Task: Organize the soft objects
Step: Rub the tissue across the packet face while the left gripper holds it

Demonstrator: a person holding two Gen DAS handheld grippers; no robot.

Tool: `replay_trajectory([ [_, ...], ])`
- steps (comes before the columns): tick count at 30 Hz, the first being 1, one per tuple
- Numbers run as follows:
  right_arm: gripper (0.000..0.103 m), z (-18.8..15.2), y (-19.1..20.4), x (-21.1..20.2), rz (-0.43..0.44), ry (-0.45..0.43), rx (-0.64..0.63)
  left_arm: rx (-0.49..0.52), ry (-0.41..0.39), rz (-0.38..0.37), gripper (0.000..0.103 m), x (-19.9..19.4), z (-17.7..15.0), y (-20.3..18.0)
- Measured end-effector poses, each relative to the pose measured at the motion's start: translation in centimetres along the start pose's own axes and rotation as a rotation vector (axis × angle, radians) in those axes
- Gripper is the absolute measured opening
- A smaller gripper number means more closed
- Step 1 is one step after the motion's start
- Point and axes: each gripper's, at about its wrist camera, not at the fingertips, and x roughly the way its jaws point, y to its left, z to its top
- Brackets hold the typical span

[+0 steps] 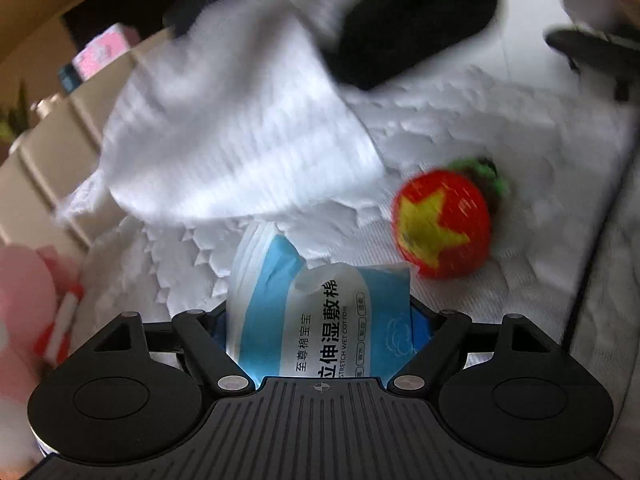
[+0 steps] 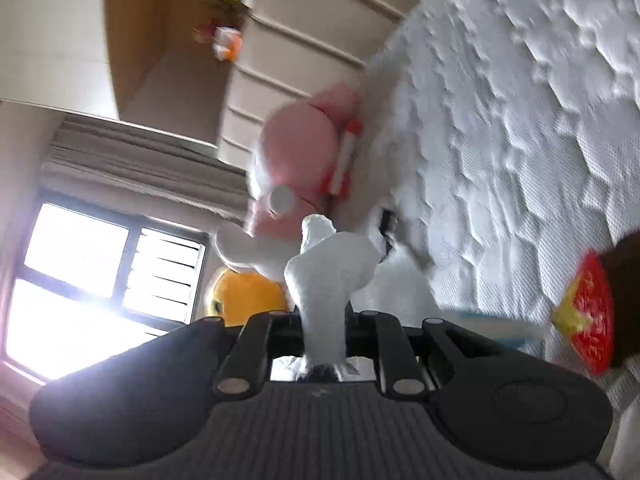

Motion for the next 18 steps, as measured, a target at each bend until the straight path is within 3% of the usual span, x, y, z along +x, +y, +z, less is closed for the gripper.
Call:
replay_trajectory([
  [2, 0.014, -0.2, -1.1, 0.7, -0.110, 0.023, -0.001, -0.033, -0.016, 0.017, 0.084, -0.3, 0.2, 0.8],
  [5, 0.014, -0.1, -1.8, 1.0, -0.197, 0.039, -0.009, -0.068, -0.008, 0.029, 0.084, 0.3, 0.2, 1.7],
  [9, 0.015, -0.1, -1.4, 1.2, -0.363, 0.037, -0.108, -0.034, -0.024, 0.055, 0.084, 0.8, 0.6, 1.7],
  [12, 0.016, -0.2, -1.6, 1.5, -0.439, 0.035, -0.141, 0.004, -0.064, 0.070, 0.084, 0.5, 0.9, 1.3],
  [14, 0.016, -0.2, -1.3, 1.4, -0.482, 0.019, -0.174, 0.066, -0.113, 0.096, 0.085, -0.1, 0.8, 0.6],
  [17, 0.016, 0.0, -1.0, 0.9, -0.524, -0.026, -0.219, 0.279, -0.184, 0.179, 0.093, -0.4, 0.0, -1.9],
  [18, 0.016, 0.2, -0.9, 0.6, -0.527, -0.040, -0.223, 0.333, -0.179, 0.173, 0.094, -0.4, -0.4, -2.7],
])
